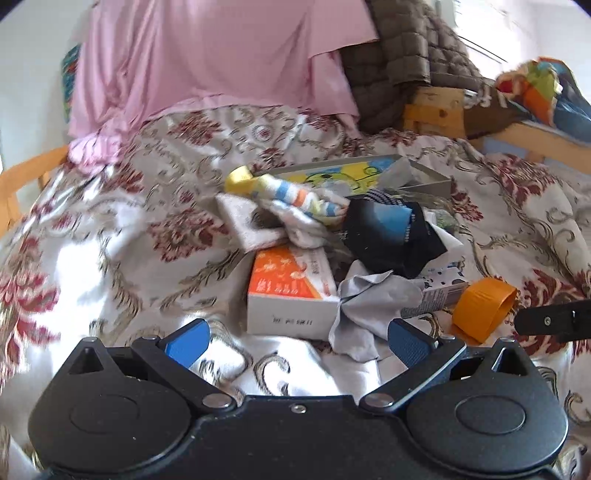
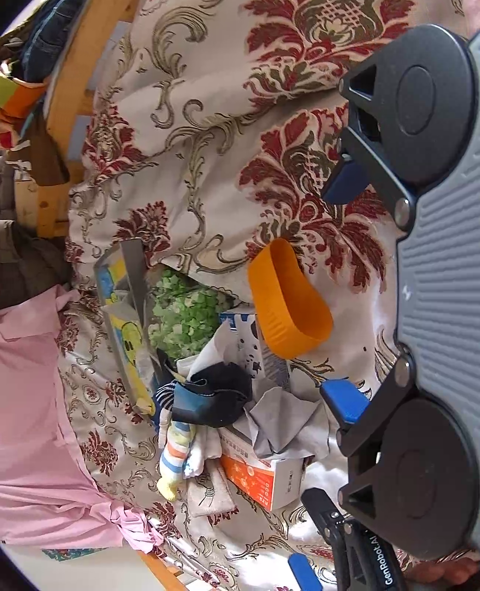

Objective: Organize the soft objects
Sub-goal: 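Grasp a grey cloth with left tool while right tool grasps the orange silicone band, then lift and carry the grey cloth with left tool into the tray while right tool places the orange band, then open both tools and withdraw them from the tray toward the pile, then reach the left tool toward the black-and-blue sock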

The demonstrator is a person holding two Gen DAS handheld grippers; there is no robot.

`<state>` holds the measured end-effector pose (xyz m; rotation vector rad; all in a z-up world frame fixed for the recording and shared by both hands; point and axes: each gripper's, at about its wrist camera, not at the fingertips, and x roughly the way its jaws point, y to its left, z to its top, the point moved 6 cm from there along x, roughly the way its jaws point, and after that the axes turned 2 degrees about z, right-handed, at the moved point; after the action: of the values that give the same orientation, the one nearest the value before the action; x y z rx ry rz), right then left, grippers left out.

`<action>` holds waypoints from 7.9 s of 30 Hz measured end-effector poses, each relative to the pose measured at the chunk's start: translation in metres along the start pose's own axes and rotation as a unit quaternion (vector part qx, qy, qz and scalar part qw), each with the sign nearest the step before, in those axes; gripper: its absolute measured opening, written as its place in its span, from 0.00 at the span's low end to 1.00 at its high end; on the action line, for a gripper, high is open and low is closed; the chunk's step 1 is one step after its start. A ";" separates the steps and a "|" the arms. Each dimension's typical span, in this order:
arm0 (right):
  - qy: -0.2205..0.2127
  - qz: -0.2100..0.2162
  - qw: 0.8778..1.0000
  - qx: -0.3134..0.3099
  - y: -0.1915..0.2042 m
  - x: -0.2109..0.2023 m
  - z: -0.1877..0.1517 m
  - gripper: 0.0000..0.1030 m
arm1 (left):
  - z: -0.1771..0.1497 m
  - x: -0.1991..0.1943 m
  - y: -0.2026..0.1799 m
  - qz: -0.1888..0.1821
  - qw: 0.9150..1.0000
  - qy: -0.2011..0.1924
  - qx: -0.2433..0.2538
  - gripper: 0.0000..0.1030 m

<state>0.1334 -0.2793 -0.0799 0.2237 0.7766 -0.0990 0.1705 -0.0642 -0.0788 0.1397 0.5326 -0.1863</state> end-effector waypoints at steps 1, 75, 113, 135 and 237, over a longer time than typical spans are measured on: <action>0.004 0.002 1.000 0.005 -0.001 0.002 0.000 1.00 | 0.002 0.001 -0.002 -0.004 1.000 -0.002 0.008 0.99; 0.051 0.117 0.991 -0.026 -0.013 0.083 0.042 0.42 | 0.040 0.048 -0.058 -0.205 0.950 0.214 0.102 0.12; -0.232 0.107 0.965 -0.063 0.012 0.088 0.183 0.22 | 0.206 0.133 -0.017 -0.169 0.978 0.009 -0.122 0.12; -0.144 0.148 0.978 -0.017 0.003 0.191 0.241 0.38 | 0.226 0.303 -0.026 -0.106 0.983 0.047 -0.142 0.14; -0.020 0.005 0.997 -0.078 0.041 0.020 0.004 1.00 | -0.028 -0.014 0.046 0.020 0.995 -0.004 -0.093 0.99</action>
<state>0.1575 -0.2410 -0.0848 0.0771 0.7385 -0.0325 0.1546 -0.0119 -0.0919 -0.0327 0.5365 -0.0977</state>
